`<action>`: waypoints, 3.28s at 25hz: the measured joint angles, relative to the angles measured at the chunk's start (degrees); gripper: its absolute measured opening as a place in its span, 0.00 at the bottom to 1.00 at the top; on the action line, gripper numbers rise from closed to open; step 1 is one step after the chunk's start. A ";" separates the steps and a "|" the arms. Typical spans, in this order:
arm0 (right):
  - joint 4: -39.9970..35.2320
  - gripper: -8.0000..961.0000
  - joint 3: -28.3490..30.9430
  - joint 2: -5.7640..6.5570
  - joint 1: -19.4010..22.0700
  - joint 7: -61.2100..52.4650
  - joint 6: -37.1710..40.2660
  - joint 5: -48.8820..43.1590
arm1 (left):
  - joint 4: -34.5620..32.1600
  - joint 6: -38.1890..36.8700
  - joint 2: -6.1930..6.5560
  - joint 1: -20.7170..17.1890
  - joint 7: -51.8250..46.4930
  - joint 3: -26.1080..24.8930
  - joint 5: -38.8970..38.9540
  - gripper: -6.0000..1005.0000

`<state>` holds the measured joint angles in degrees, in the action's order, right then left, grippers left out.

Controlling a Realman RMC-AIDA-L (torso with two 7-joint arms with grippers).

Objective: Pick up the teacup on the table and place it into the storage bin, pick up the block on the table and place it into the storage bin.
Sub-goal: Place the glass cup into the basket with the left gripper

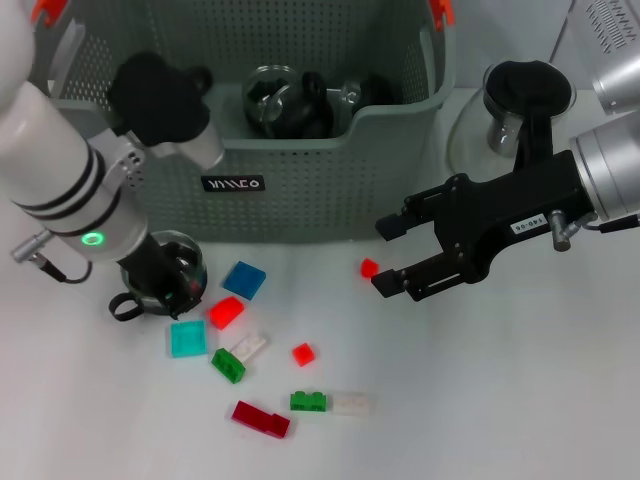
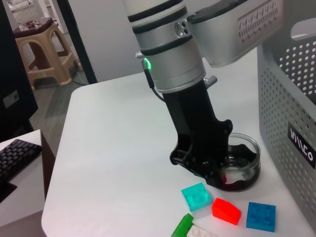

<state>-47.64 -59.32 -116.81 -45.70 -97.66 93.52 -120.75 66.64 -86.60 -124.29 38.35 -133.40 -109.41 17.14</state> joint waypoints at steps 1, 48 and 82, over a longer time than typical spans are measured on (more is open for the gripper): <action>0.00 0.81 0.00 0.00 0.00 0.01 0.00 0.00 | 1.22 -0.96 -0.01 -0.31 -0.01 -0.09 0.01 0.05; -0.36 0.81 0.01 0.15 1.23 -1.25 2.66 0.03 | -20.32 29.03 11.46 18.59 0.20 -16.74 20.86 0.05; -0.08 0.81 -0.26 -0.27 1.22 -0.84 2.50 -0.28 | -24.78 38.05 4.01 18.34 -0.06 -13.95 5.29 0.09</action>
<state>-47.72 -59.58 -117.07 -44.48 -98.50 96.02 -121.03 41.86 -48.55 -120.28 56.69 -133.46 -123.36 22.43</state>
